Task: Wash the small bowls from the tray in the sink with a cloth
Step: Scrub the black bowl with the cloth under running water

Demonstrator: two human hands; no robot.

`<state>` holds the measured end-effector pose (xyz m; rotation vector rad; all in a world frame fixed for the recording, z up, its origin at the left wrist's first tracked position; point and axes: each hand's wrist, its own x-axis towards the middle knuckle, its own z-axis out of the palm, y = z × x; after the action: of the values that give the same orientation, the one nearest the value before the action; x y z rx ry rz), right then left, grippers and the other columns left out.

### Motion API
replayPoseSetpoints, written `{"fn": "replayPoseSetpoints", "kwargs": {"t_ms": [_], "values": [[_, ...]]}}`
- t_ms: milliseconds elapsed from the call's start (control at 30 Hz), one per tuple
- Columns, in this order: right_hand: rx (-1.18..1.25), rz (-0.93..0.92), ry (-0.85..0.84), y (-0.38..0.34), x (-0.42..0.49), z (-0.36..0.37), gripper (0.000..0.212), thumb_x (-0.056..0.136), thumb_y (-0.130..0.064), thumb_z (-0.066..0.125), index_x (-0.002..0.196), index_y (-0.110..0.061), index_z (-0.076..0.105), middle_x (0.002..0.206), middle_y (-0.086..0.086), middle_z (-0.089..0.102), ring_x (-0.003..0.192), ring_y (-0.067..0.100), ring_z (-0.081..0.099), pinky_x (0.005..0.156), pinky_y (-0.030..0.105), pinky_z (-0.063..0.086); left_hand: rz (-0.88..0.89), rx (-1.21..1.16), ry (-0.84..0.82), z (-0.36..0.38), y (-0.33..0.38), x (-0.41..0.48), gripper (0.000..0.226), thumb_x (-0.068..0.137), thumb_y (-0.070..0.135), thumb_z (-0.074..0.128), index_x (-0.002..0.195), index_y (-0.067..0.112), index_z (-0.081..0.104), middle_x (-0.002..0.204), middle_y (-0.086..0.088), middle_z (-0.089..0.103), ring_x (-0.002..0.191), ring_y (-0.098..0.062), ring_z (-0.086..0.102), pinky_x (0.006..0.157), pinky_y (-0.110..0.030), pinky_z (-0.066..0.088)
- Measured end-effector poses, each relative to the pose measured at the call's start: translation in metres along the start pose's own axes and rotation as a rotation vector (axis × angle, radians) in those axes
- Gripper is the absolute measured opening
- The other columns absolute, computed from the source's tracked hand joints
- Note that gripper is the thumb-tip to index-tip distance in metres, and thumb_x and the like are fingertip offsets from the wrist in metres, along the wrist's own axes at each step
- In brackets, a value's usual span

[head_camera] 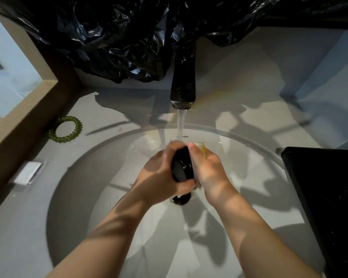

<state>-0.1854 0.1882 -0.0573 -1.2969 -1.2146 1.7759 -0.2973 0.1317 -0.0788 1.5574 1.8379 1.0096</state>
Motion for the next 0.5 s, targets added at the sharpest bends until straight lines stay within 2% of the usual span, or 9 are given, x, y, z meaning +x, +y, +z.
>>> {"fn": "replayPoseSetpoints", "kwargs": {"t_ms": [33,67,133,200,267,333,400,433,500], "values": [[-0.006,0.01,0.014,0.0,0.0,-0.001,0.023,0.094,-0.033,0.052,0.076,-0.021,0.059,0.071,-0.001,0.063,0.06,0.01,0.061,0.044,0.017,0.045,0.058,0.051,-0.036,0.002,-0.004,0.0,0.072,0.062,0.03,0.081,0.121,0.04,0.04,0.106,0.011,0.056,0.092,0.001,0.056,0.078,-0.004,0.04],[-0.002,0.0,0.031,0.0,0.001,-0.001,0.022,0.094,-0.033,0.052,0.076,-0.022,0.059,0.071,-0.002,0.064,0.06,0.009,0.061,0.046,0.018,0.046,0.025,-0.048,-0.079,0.002,-0.006,0.001,0.075,0.062,0.027,0.082,0.12,0.044,0.039,0.109,0.012,0.056,0.094,0.004,0.056,0.081,-0.005,0.042],[0.038,-0.037,0.066,0.001,0.0,0.0,0.023,0.094,-0.035,0.051,0.077,-0.022,0.06,0.072,0.0,0.066,0.064,0.014,0.063,0.055,0.024,0.049,-0.238,-0.475,-0.211,-0.001,0.001,0.002,0.072,0.066,0.039,0.079,0.125,0.041,0.039,0.107,0.005,0.063,0.09,-0.004,0.065,0.082,-0.022,0.053],[0.085,-0.07,0.063,0.002,0.0,0.002,0.023,0.094,-0.036,0.051,0.081,-0.021,0.062,0.076,0.003,0.068,0.071,0.019,0.066,0.068,0.031,0.054,-0.497,-0.813,-0.358,-0.002,0.011,0.003,0.067,0.075,0.065,0.059,0.126,0.025,0.047,0.087,-0.007,0.071,0.072,-0.02,0.07,0.067,-0.034,0.055],[0.053,-0.107,0.007,0.005,0.0,0.003,0.02,0.094,-0.033,0.051,0.082,-0.02,0.061,0.078,0.003,0.067,0.076,0.019,0.066,0.074,0.033,0.055,-0.586,-1.02,-0.326,-0.002,0.014,0.005,0.057,0.086,0.065,0.038,0.113,0.018,0.056,0.069,-0.005,0.068,0.056,-0.016,0.065,0.058,-0.03,0.05],[0.016,-0.08,-0.025,0.005,0.001,0.003,0.021,0.094,-0.033,0.051,0.081,-0.02,0.06,0.077,0.004,0.066,0.072,0.017,0.065,0.064,0.028,0.054,-0.483,-0.877,-0.162,0.0,0.016,0.005,0.042,0.087,0.053,0.053,0.114,0.02,0.053,0.082,-0.001,0.068,0.067,-0.011,0.066,0.058,-0.025,0.052],[-0.014,-0.007,-0.019,0.005,0.002,0.002,0.023,0.094,-0.036,0.051,0.079,-0.021,0.059,0.073,0.005,0.063,0.061,0.015,0.063,0.047,0.023,0.046,-0.274,-0.358,-0.076,-0.001,0.007,0.004,0.061,0.069,0.039,0.076,0.119,0.027,0.044,0.094,0.006,0.064,0.084,-0.009,0.064,0.067,-0.017,0.052],[-0.042,0.015,-0.008,0.005,0.003,0.001,0.023,0.094,-0.037,0.051,0.079,-0.022,0.059,0.074,0.004,0.063,0.062,0.018,0.062,0.045,0.023,0.043,-0.222,-0.15,-0.071,-0.004,0.005,0.004,0.072,0.063,0.033,0.082,0.121,0.032,0.04,0.095,0.012,0.062,0.087,-0.007,0.063,0.071,-0.013,0.05],[-0.07,-0.006,0.024,0.005,0.004,0.001,0.022,0.093,-0.038,0.051,0.078,-0.024,0.059,0.077,0.004,0.063,0.068,0.024,0.061,0.048,0.024,0.041,-0.23,-0.153,-0.114,-0.007,0.0,0.003,0.088,0.055,0.034,0.088,0.126,0.038,0.036,0.099,0.012,0.062,0.091,-0.01,0.064,0.077,-0.019,0.052]]}}
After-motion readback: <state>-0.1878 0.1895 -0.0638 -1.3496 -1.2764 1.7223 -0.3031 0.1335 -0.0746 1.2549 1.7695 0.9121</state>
